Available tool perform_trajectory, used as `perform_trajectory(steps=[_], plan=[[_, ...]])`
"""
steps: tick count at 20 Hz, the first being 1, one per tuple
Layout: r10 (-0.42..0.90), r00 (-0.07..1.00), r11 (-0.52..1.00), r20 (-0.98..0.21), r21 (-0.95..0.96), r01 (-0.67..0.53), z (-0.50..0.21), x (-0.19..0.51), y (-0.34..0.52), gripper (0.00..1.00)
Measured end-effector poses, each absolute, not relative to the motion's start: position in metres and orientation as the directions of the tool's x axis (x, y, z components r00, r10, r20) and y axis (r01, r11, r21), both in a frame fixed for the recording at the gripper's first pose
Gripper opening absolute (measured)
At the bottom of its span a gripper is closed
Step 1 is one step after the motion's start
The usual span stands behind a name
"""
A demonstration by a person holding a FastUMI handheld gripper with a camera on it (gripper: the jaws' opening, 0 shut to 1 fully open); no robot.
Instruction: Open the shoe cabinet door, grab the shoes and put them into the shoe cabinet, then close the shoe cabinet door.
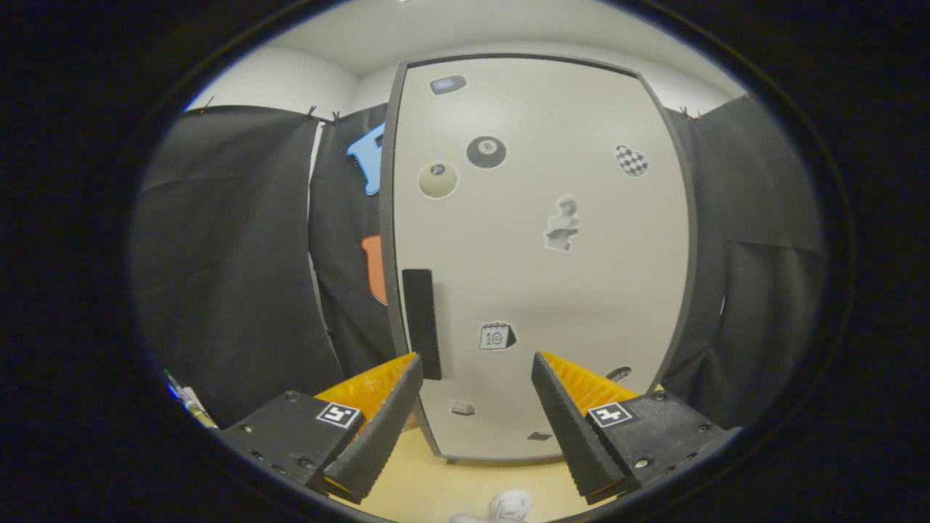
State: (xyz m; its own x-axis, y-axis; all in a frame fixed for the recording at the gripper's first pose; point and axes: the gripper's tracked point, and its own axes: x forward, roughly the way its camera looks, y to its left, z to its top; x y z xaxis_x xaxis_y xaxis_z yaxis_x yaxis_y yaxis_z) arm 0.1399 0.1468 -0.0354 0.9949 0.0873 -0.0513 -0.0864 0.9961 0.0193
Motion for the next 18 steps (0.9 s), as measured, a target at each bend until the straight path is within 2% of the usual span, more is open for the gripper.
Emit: perform_trajectory(steps=[8,11,14,15,18], plan=[[0.086,0.993,0.996,-0.078,0.010,-0.086,-0.045,0.205,0.182,0.99],[0.062,0.996,0.998,-0.069,-0.007,-0.063,-0.045,0.218,0.185,0.96],[0.070,0.994,0.998,-0.082,0.011,-0.069,-0.051,0.225,0.191,0.84],[0.076,0.992,0.997,-0.096,0.022,-0.074,-0.054,0.228,0.192,0.77],[0.059,0.993,0.998,-0.102,0.040,-0.055,-0.057,0.234,0.187,0.68]])
